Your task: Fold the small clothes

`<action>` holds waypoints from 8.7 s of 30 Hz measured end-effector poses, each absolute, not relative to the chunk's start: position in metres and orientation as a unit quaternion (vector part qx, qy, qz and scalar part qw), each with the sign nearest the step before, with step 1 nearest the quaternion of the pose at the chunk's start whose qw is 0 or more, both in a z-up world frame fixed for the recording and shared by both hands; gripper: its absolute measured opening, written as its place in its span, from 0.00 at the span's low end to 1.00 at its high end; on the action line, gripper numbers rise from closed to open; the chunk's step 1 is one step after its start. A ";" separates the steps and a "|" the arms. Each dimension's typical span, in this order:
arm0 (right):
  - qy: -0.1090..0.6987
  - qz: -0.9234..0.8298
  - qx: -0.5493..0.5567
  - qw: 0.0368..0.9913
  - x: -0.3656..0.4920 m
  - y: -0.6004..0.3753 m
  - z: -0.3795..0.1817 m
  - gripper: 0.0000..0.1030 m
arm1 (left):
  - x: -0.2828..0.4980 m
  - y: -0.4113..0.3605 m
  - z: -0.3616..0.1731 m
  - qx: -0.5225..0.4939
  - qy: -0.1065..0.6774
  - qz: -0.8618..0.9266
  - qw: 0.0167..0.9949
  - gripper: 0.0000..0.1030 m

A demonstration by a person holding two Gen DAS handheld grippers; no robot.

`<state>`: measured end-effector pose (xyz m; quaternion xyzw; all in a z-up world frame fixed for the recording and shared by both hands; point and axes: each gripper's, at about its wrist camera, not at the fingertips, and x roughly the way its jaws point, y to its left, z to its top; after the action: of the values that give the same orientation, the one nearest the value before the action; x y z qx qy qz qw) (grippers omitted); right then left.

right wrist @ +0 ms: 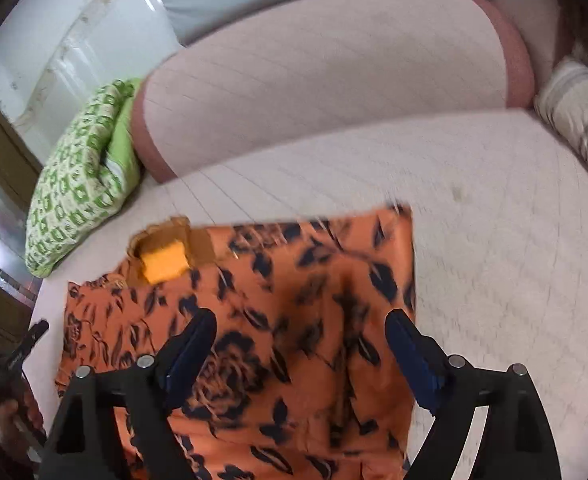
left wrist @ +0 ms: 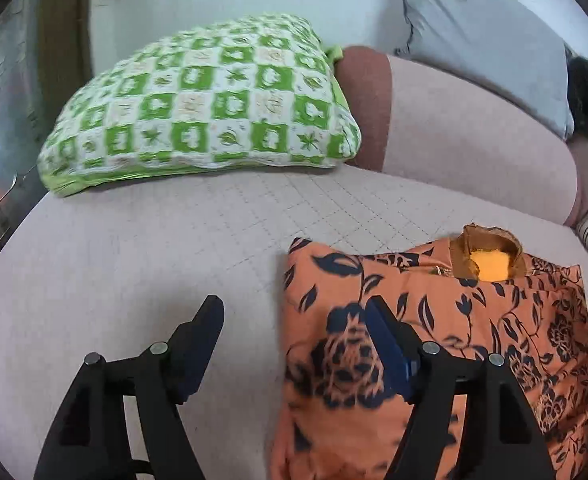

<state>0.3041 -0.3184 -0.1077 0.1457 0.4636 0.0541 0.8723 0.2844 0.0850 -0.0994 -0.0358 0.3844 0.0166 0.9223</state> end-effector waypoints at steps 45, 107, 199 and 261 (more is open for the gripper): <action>0.480 0.100 0.309 0.815 0.257 -0.431 -0.124 0.80 | 0.252 0.109 -0.131 -0.113 0.421 -0.028 0.900 0.60; 0.569 0.161 0.311 0.744 -0.027 -0.407 -0.141 0.51 | -0.039 0.089 -0.166 -0.118 0.501 -0.049 0.856 0.76; 0.458 0.100 0.367 0.804 0.277 -0.399 -0.101 0.77 | 0.307 0.116 -0.136 -0.122 0.444 0.058 0.886 0.56; 0.487 0.096 0.128 0.859 0.182 -0.360 -0.080 0.10 | 0.196 0.059 -0.153 0.005 0.427 -0.037 0.903 0.03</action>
<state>0.1819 -0.3601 -0.0803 0.1276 0.4866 0.0957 0.8589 0.1958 0.0589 -0.1528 0.0048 0.4274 -0.0373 0.9033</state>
